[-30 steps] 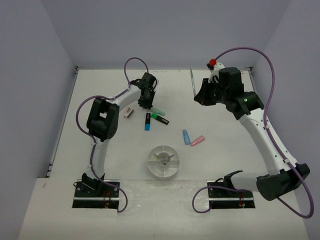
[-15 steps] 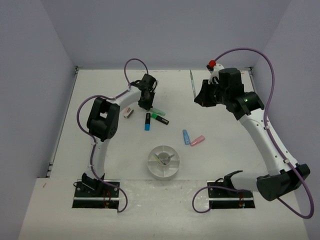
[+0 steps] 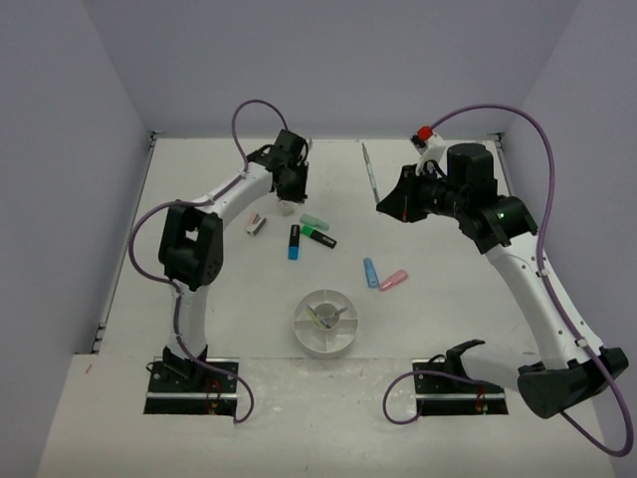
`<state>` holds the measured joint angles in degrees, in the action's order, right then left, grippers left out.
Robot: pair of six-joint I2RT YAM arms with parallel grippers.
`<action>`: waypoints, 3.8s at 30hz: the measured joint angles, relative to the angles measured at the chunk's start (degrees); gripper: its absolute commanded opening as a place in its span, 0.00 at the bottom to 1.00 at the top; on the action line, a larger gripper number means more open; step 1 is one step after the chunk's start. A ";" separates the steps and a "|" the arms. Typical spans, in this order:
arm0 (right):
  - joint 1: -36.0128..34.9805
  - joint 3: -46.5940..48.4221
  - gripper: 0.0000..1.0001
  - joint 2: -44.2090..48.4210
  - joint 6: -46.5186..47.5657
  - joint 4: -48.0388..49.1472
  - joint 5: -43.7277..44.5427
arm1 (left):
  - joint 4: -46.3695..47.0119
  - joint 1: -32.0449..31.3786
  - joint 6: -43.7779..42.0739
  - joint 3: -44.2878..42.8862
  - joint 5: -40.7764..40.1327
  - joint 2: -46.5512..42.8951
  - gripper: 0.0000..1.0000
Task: Sort the stationery into containers
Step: Pick up the pen cap from the center of the board, then close the pen cap on the pen.
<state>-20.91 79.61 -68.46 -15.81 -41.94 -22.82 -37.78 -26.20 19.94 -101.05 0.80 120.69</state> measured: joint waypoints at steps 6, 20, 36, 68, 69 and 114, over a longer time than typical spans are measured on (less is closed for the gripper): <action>-1.19 -9.44 0.00 7.53 -6.19 11.14 -14.65 | 16.80 0.24 9.16 5.70 13.12 -23.48 0.00; -6.82 -19.38 0.00 16.79 -20.24 32.60 -20.17 | 77.95 0.31 44.58 27.81 33.68 -42.71 0.00; -10.34 -15.66 0.00 15.18 -20.05 32.58 -19.73 | 84.04 0.21 52.44 31.55 35.62 -44.80 0.00; -10.34 -12.82 0.00 12.55 -16.59 31.52 -20.42 | 83.15 -1.60 50.91 32.71 34.65 -44.79 0.00; -10.34 -12.83 0.00 12.61 -16.50 31.34 -20.42 | 83.16 -1.60 50.91 32.71 34.58 -44.79 0.00; -10.34 -12.83 0.00 13.25 -16.00 29.53 -18.65 | 83.14 -1.71 50.91 32.72 34.33 -44.81 0.00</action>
<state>-31.24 66.78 -55.21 -31.81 -12.41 -41.47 45.37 -27.91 70.85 -68.32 35.13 75.87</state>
